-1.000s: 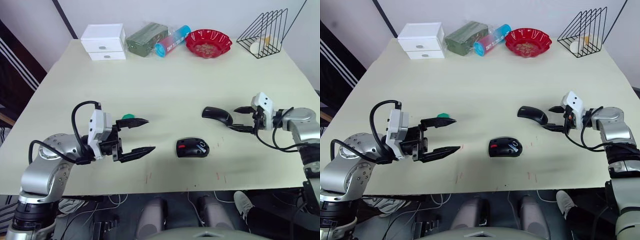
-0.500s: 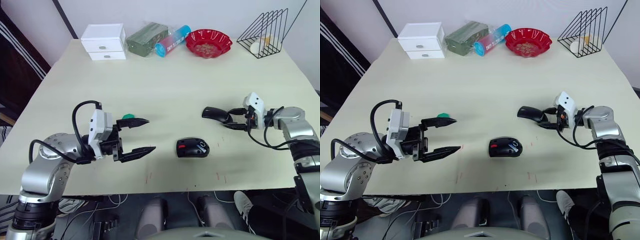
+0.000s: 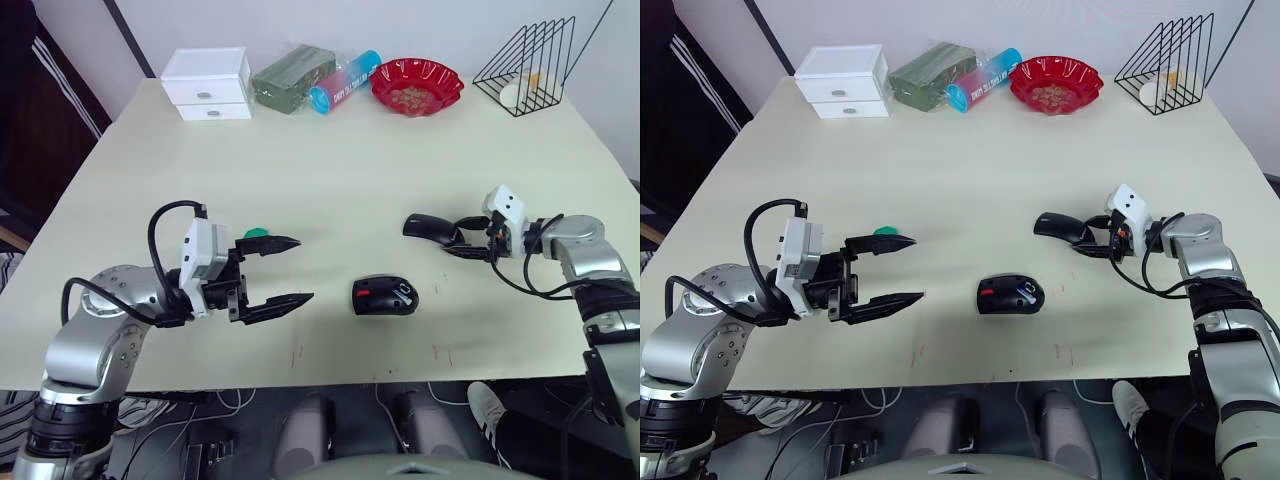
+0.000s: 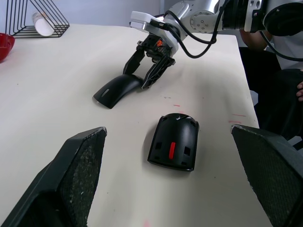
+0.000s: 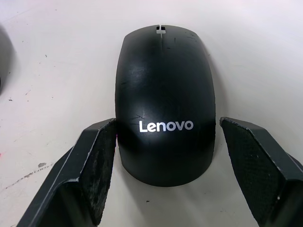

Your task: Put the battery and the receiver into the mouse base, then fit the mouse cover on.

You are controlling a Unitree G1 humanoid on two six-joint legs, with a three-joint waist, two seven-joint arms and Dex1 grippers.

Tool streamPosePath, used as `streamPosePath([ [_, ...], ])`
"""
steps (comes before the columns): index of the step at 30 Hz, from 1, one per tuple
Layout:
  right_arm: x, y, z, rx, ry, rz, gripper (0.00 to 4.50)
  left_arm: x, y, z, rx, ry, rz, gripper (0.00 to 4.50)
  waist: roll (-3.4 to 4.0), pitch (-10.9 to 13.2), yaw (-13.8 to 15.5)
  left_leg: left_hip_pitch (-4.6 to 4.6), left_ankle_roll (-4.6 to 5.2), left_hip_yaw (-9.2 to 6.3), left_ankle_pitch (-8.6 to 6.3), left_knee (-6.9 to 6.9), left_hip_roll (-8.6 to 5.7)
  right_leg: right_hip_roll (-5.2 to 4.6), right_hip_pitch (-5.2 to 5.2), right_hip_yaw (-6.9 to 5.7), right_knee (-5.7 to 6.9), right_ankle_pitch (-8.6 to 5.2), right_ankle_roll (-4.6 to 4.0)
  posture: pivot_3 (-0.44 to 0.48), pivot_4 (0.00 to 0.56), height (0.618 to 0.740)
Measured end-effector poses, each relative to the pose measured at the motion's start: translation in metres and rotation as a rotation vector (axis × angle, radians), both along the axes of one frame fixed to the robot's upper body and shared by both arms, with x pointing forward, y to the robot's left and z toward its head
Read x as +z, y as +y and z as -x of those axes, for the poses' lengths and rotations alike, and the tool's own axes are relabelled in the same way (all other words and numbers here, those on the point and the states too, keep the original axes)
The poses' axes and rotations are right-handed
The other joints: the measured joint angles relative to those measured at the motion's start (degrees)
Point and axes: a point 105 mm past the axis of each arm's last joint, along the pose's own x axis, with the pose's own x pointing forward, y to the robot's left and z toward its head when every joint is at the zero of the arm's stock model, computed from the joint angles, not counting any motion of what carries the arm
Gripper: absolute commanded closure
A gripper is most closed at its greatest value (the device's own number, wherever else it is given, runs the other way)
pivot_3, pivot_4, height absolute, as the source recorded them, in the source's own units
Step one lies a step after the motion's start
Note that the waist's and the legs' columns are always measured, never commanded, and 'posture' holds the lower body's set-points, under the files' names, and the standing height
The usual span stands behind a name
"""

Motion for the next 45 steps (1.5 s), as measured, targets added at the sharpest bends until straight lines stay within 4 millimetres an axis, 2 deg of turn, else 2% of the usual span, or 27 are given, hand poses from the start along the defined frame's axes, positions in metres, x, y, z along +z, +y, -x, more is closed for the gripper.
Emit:
streamPosePath([
  [4, 0.0, 0.0, 0.0, -0.003, -0.002, -0.002, 0.88, 0.0, 0.0, 0.0, -0.001, 0.0, 0.0, 0.0, 0.0, 0.0, 0.0, 0.0, 0.0, 0.0, 0.0, 0.0, 0.0, 0.0, 0.0, 0.0, 0.0, 0.0, 0.0, 0.0, 0.15, 0.74],
  [5, 0.0, 0.0, 0.0, -0.003, -0.003, -0.002, 1.3, 0.0, 0.0, 0.0, -0.001, 0.0, 0.0, 0.0, 0.0, 0.0, 0.0, 0.0, 0.0, 0.0, 0.0, 0.0, 0.0, 0.0, 0.0, 0.0, 0.0, 0.0, 0.0, 0.0, 0.15, 0.74],
  [7, 0.001, 0.0, 0.0, -0.003, -0.003, -0.003, 1.71, 0.0, 0.0, 0.0, -0.003, -0.002, 0.0, 0.0, 0.0, 0.0, 0.0, 0.0, 0.0, 0.0, 0.0, -0.01, 0.0, 0.0, 0.0, 0.0, 0.0, 0.0, 0.0, 0.0, 0.15, 0.74],
  [19, 0.004, 0.0, -0.002, -0.008, -0.022, -0.003, 1.71, 0.001, -0.001, 0.0, -0.012, -0.004, -0.001, 0.0, 0.0, 0.0, 0.0, 0.0, 0.0, 0.0, 0.0, -0.02, 0.0, 0.0, 0.0, 0.0, -0.01, 0.0, 0.0, 0.0, 0.15, 0.74],
  [25, 0.017, -0.006, 0.003, 0.009, -0.065, 0.022, 1.71, 0.001, -0.001, -0.001, -0.032, -0.003, -0.003, 0.0, 0.02, 0.0, 0.2, -0.02, 0.0, -0.01, 0.0, -0.02, 0.0, 0.0, 0.0, -0.02, -0.02, 0.0, 0.0, 0.0, 0.15, 0.74],
  [29, 0.031, -0.014, 0.019, 0.048, -0.083, 0.055, 1.71, -0.003, -0.001, -0.003, -0.071, 0.008, -0.028, 0.0, 0.03, 0.0, 0.0, -0.03, 0.0, 0.0, 0.0, -0.03, 0.01, 0.0, -0.02, -0.02, -0.04, 0.0, 0.0, 0.0, 0.15, 0.74],
  [31, 0.03, -0.016, 0.034, 0.07, -0.055, 0.079, 1.71, -0.001, -0.003, -0.004, -0.112, -0.003, -0.041, 0.0, 0.07, 0.1, 0.1, -0.04, 0.0, -0.05, 0.0, -0.04, 0.0, 0.01, -0.02, -0.07, -0.02, -0.01, -0.01, 0.0, 0.15, 0.74],
  [32, 0.032, -0.013, 0.051, 0.114, -0.031, 0.111, 1.71, -0.004, 0.002, -0.004, -0.141, 0.003, -0.082, 0.0, 0.09, 0.1, 0.3, -0.06, 0.0, -0.1, 0.0, -0.07, 0.0, 0.01, -0.02, -0.12, -0.02, -0.02, -0.02, 0.0, 0.15, 0.74],
  [33, 0.033, -0.012, 0.053, 0.122, -0.027, 0.113, 1.71, -0.005, 0.003, -0.004, -0.143, 0.006, -0.087, 0.0, 0.11, 0.1, 0.3, -0.06, 0.0, -0.11, 0.0, -0.09, 0.0, 0.01, -0.02, -0.13, -0.03, -0.02, -0.02, 0.0, 0.15, 0.74],
  [38, 0.053, 0.014, 0.084, 0.237, -0.02, 0.149, 1.71, -0.012, 0.009, -0.008, -0.232, 0.005, -0.146, 0.0, 0.1, 0.2, 0.1, -0.04, 0.01, -0.04, -0.01, -0.06, 0.0, 0.0, -0.03, -0.09, -0.05, -0.02, -0.01, 0.0, 0.15, 0.74],
  [45, 0.055, 0.04, 0.105, 0.299, 0.029, 0.202, 1.71, -0.01, 0.014, -0.018, -0.298, -0.027, -0.167, 0.0, 0.01, 0.2, 0.3, -0.1, 0.01, -0.08, -0.01, -0.04, 0.0, 0.0, -0.06, -0.12, -0.05, -0.02, -0.01, 0.0, 0.15, 0.74],
])
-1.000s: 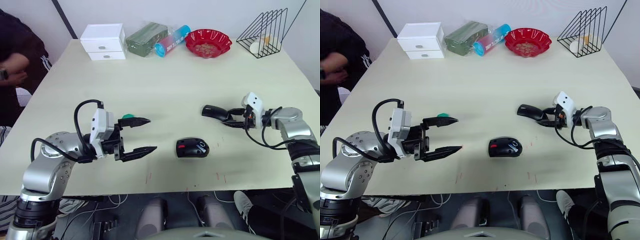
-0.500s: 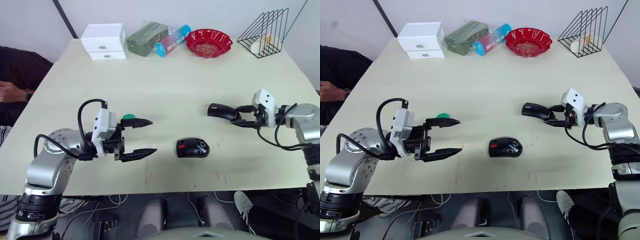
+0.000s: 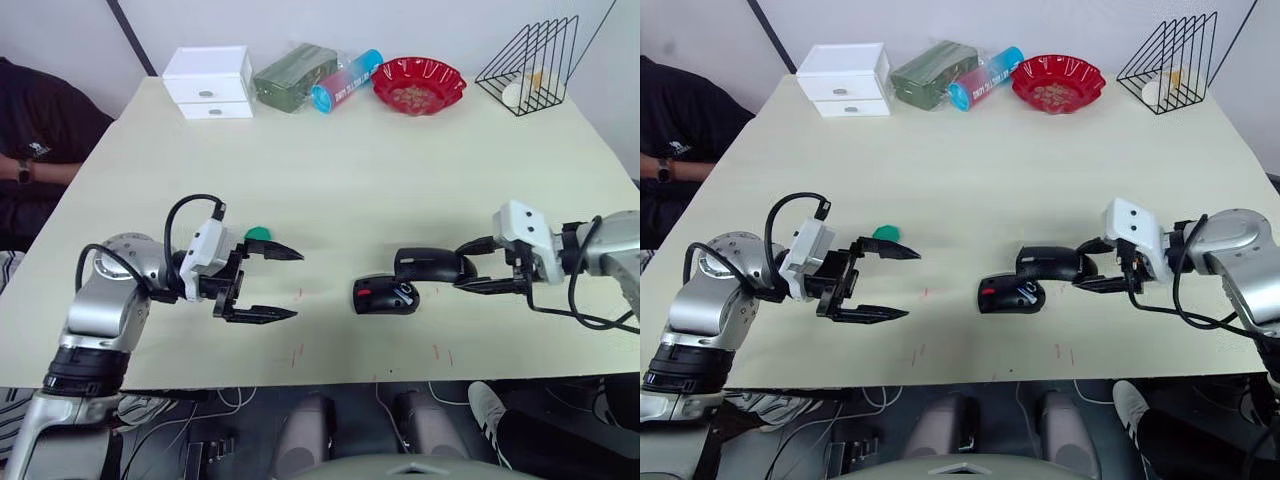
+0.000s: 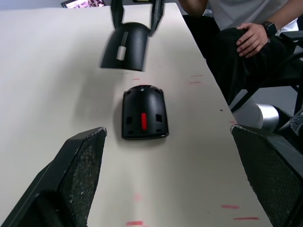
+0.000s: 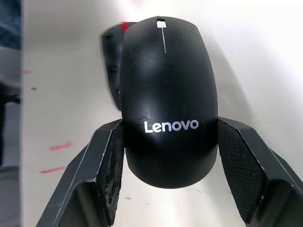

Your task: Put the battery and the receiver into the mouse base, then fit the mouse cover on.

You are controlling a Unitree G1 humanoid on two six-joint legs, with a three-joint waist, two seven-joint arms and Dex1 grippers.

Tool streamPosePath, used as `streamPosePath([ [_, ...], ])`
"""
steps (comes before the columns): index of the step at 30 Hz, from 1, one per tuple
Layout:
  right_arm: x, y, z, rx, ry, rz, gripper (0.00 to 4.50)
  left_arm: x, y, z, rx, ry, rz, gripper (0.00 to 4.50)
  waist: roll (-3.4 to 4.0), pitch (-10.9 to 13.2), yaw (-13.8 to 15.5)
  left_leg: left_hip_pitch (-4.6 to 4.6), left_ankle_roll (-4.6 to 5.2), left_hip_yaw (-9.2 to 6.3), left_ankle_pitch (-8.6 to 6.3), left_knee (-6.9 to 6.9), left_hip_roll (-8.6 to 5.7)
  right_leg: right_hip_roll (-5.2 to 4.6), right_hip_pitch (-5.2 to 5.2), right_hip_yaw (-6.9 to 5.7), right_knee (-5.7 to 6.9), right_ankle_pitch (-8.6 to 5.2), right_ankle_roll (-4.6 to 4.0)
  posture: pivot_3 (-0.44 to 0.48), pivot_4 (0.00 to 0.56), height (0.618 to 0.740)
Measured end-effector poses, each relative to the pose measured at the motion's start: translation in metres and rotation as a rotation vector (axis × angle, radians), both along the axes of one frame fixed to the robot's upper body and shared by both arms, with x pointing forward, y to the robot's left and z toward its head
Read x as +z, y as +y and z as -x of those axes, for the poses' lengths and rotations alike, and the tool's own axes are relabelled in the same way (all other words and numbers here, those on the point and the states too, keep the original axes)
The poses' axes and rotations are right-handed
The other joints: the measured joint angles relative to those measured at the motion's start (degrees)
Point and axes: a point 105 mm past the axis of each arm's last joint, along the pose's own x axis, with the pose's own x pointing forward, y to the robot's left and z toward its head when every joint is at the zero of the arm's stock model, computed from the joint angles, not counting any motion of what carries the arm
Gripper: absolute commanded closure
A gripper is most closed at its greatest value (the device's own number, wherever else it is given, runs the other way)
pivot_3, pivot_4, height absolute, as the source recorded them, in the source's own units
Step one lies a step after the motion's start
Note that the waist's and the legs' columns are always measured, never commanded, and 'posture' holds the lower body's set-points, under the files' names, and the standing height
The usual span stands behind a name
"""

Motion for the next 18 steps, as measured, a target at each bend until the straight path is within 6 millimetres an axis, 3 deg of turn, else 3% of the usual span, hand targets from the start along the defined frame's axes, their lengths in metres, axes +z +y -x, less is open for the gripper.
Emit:
streamPosePath([
  [10, -0.006, 0.03, 0.005, -0.013, -0.009, 0.117, 1.71, 0.003, -0.005, 0.001, -0.08, 0.018, -0.052, 0.0, -0.13, 0.1, -0.1, -0.1, 0.0, -0.34, 0.0, -0.02, 0.01, -0.01, -0.07, -0.05, -0.02, -0.01, -0.01, 0.0, 0.15, 0.74],
  [18, -0.013, 0.042, 0.004, 0.013, -0.008, 0.176, 1.71, 0.001, -0.007, 0.002, -0.095, 0.023, -0.051, 0.0, -0.18, 0.1, -0.1, -0.11, 0.0, -0.39, 0.0, 0.0, 0.0, -0.01, -0.07, -0.1, -0.01, -0.01, -0.01, 0.0, 0.15, 0.74],
])
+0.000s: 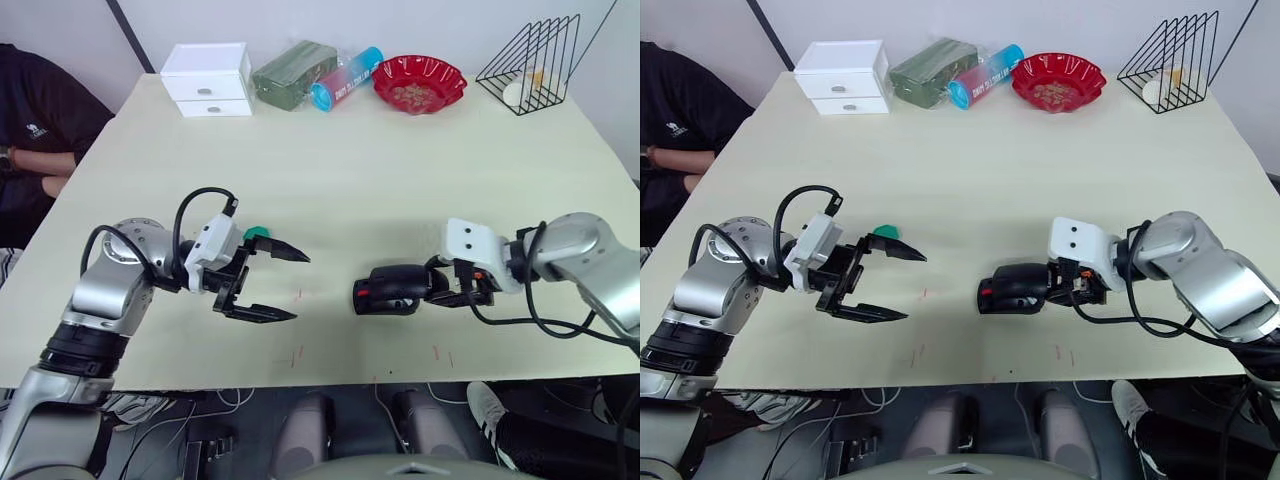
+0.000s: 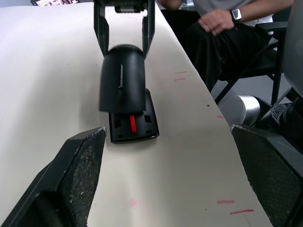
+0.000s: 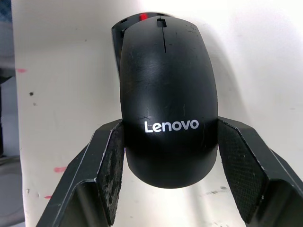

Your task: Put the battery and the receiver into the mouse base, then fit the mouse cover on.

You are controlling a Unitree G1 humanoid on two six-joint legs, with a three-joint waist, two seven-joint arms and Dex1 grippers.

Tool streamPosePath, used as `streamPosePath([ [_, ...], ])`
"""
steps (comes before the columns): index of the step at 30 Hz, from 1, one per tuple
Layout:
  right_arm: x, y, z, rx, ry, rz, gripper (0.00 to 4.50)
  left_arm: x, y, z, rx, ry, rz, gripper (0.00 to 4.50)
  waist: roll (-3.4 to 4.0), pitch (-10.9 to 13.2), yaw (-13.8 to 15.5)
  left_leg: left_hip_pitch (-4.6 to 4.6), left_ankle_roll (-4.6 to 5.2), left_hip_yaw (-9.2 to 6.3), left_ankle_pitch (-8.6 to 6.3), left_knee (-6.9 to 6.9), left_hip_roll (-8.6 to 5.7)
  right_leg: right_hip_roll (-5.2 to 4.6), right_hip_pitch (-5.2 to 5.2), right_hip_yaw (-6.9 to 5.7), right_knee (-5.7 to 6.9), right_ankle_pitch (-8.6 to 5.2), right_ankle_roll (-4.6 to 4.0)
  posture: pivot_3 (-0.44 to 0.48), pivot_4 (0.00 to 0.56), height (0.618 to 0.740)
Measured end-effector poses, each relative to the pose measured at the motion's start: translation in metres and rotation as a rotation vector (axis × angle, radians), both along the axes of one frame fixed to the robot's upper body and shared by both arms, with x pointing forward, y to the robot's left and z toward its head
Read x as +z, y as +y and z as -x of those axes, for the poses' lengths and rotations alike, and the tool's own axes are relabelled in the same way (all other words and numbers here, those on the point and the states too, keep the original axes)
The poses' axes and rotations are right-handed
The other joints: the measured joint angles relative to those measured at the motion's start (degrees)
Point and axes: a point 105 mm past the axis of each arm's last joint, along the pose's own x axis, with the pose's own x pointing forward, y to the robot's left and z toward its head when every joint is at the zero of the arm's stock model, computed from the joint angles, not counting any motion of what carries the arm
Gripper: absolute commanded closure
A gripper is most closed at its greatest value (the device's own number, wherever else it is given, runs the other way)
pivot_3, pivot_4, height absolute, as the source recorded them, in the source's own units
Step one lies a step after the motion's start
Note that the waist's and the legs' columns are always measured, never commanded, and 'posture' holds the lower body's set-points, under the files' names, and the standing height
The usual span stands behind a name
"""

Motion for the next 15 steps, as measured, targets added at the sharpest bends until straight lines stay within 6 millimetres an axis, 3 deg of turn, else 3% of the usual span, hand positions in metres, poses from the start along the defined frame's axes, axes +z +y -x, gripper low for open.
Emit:
streamPosePath([
  [15, -0.008, 0.015, 0.002, 0.041, 0.017, 0.022, 1.71, -0.006, 0.001, 0.007, -0.004, 0.025, -0.002, 0.0, -0.01, 0.0, 0.0, -0.01, 0.0, -0.02, 0.0, 0.0, 0.0, 0.0, 0.0, -0.02, 0.0, 0.0, 0.0, 0.0, 0.15, 0.74],
])
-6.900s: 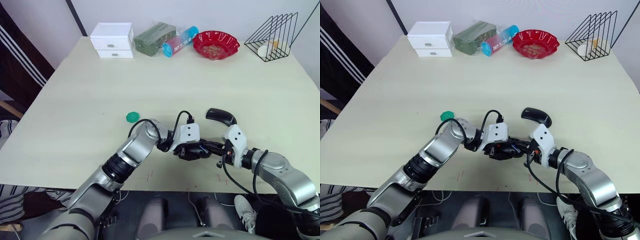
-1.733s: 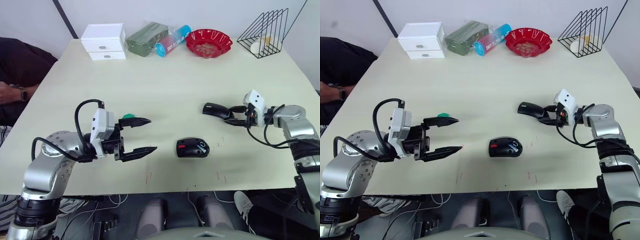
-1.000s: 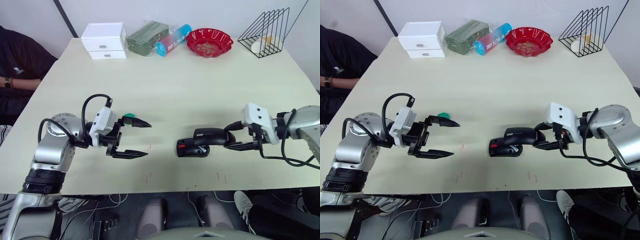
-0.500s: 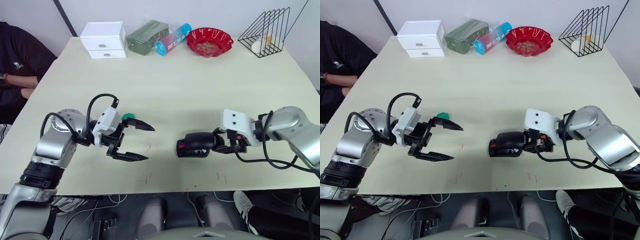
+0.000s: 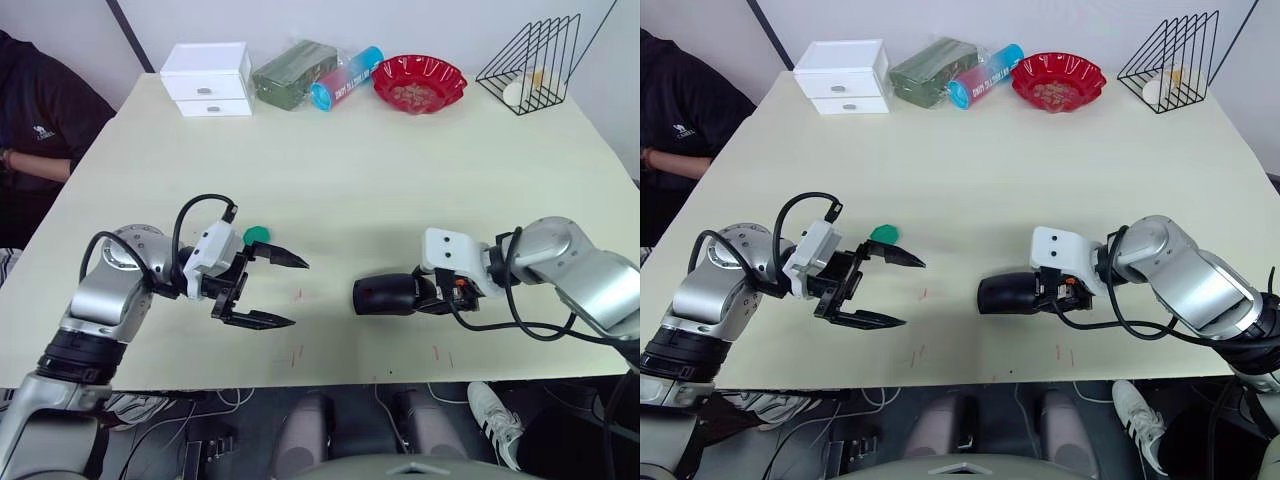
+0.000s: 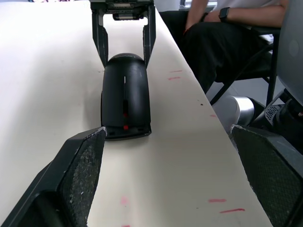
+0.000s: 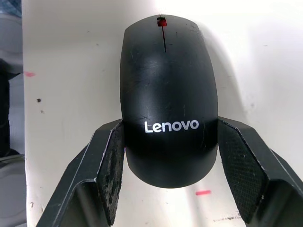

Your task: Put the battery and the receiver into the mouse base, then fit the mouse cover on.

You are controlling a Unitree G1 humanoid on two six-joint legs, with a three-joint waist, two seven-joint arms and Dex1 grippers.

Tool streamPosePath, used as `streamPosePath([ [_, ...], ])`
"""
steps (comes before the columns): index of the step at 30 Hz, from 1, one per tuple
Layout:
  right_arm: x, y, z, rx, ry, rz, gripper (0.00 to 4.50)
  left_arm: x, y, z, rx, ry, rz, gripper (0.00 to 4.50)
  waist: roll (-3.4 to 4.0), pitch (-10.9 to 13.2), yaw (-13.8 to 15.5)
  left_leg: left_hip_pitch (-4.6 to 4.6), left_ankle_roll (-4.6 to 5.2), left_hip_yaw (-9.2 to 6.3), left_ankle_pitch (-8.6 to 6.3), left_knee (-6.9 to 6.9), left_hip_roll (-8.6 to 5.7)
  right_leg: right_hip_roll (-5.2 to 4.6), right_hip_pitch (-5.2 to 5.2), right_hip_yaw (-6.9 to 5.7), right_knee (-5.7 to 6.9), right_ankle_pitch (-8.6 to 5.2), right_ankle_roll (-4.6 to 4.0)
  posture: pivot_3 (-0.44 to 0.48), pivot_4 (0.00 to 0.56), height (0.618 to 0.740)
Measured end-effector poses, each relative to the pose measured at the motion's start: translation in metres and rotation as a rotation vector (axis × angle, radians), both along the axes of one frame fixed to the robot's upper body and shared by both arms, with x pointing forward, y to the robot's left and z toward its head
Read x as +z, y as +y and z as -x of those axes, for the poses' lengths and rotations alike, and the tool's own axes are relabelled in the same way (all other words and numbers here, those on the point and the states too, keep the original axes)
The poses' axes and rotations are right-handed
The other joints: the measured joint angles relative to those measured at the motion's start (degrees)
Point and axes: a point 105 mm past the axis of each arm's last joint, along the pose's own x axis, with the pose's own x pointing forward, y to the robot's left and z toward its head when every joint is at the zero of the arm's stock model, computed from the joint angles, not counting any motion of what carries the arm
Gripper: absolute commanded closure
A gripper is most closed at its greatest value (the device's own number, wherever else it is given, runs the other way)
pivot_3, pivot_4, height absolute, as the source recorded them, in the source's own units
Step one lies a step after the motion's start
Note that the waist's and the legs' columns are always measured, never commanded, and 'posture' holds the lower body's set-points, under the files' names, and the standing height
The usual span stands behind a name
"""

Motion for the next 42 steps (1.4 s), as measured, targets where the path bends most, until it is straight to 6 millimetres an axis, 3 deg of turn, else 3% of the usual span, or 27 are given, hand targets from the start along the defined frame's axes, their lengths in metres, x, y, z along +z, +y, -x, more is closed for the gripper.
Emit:
streamPosePath([
  [26, -0.004, 0.017, -0.01, -0.012, 0.009, 0.076, 1.71, -0.001, 0.001, 0.003, 0.001, 0.009, 0.001, 0.0, 0.0, 0.0, -0.1, 0.0, 0.0, -0.03, 0.0, 0.01, 0.0, 0.0, 0.0, -0.03, 0.03, 0.0, -0.01, 0.0, 0.15, 0.74],
  [42, -0.009, 0.009, -0.007, -0.038, 0.043, 0.118, 1.71, -0.001, 0.0, 0.004, -0.002, 0.009, 0.0, 0.0, 0.0, 0.0, 0.0, -0.01, 0.0, -0.03, 0.0, 0.01, 0.0, -0.01, 0.0, -0.04, 0.01, 0.0, 0.0, 0.0, 0.15, 0.74],
])
